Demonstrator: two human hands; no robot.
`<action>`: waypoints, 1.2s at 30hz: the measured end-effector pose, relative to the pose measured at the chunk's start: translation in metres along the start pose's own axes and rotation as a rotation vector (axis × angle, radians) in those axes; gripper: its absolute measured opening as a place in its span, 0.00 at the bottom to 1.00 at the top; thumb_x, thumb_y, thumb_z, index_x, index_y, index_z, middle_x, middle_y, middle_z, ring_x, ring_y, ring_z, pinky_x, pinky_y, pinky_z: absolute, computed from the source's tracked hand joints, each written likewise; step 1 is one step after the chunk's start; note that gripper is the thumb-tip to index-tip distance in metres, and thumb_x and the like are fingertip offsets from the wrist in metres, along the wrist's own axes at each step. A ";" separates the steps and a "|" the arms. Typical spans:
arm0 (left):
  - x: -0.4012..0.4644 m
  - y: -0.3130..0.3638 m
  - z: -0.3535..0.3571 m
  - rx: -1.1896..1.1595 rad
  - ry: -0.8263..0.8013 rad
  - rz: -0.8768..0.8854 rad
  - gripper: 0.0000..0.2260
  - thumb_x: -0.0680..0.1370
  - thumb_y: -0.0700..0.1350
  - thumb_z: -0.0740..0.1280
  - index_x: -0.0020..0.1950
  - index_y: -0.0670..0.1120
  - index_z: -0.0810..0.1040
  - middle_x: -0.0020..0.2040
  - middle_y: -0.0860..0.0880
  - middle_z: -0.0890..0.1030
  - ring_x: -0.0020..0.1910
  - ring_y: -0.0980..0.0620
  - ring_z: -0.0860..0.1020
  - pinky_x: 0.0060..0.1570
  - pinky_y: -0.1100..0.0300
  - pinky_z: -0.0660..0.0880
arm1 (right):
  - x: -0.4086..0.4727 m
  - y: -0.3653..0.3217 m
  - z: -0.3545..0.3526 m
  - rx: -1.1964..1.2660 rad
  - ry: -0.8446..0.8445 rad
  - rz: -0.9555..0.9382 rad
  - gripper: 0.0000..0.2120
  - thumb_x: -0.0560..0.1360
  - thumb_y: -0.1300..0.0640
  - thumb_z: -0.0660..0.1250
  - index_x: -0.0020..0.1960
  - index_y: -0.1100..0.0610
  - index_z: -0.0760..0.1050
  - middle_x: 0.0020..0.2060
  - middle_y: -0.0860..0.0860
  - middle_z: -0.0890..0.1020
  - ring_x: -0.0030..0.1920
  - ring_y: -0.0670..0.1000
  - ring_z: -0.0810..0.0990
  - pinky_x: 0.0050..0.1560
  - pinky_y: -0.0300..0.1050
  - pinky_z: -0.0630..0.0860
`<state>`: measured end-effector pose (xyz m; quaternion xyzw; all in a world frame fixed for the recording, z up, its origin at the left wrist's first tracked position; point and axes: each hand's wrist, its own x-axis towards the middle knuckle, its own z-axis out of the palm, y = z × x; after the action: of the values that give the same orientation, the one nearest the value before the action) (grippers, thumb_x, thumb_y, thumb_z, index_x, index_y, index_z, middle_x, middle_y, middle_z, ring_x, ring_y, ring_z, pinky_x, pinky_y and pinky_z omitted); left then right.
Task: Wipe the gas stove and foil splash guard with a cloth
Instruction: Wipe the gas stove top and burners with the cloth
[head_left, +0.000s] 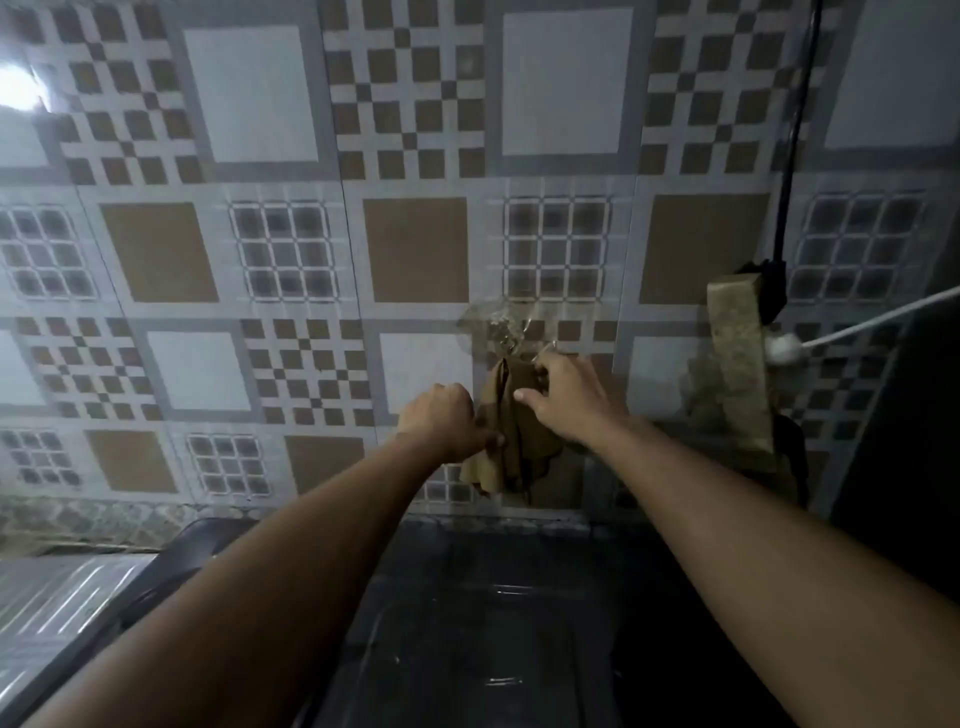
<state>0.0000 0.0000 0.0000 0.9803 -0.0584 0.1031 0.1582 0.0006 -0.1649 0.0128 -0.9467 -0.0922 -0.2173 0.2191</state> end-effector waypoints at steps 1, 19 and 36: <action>0.001 -0.002 0.005 -0.031 -0.022 -0.009 0.14 0.72 0.57 0.72 0.36 0.47 0.76 0.34 0.50 0.79 0.32 0.53 0.77 0.31 0.61 0.71 | 0.000 0.000 0.003 0.004 0.012 0.028 0.14 0.73 0.47 0.70 0.53 0.53 0.75 0.46 0.52 0.79 0.47 0.55 0.79 0.47 0.51 0.79; -0.024 -0.018 -0.119 -0.491 0.298 0.022 0.09 0.82 0.49 0.58 0.46 0.48 0.73 0.40 0.49 0.74 0.38 0.53 0.74 0.35 0.61 0.68 | -0.022 -0.057 -0.075 0.615 0.044 0.181 0.14 0.70 0.64 0.60 0.27 0.56 0.63 0.28 0.53 0.67 0.33 0.52 0.66 0.38 0.48 0.62; -0.170 -0.037 -0.185 -0.377 0.424 0.056 0.12 0.72 0.54 0.74 0.45 0.48 0.76 0.42 0.51 0.78 0.45 0.49 0.78 0.43 0.53 0.76 | -0.162 -0.165 -0.143 1.041 -0.428 0.242 0.16 0.77 0.49 0.67 0.52 0.62 0.79 0.43 0.58 0.84 0.41 0.55 0.84 0.49 0.50 0.81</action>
<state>-0.1940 0.1089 0.1235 0.8881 -0.0691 0.2975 0.3435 -0.2405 -0.0963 0.1173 -0.7409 -0.1201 0.0800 0.6559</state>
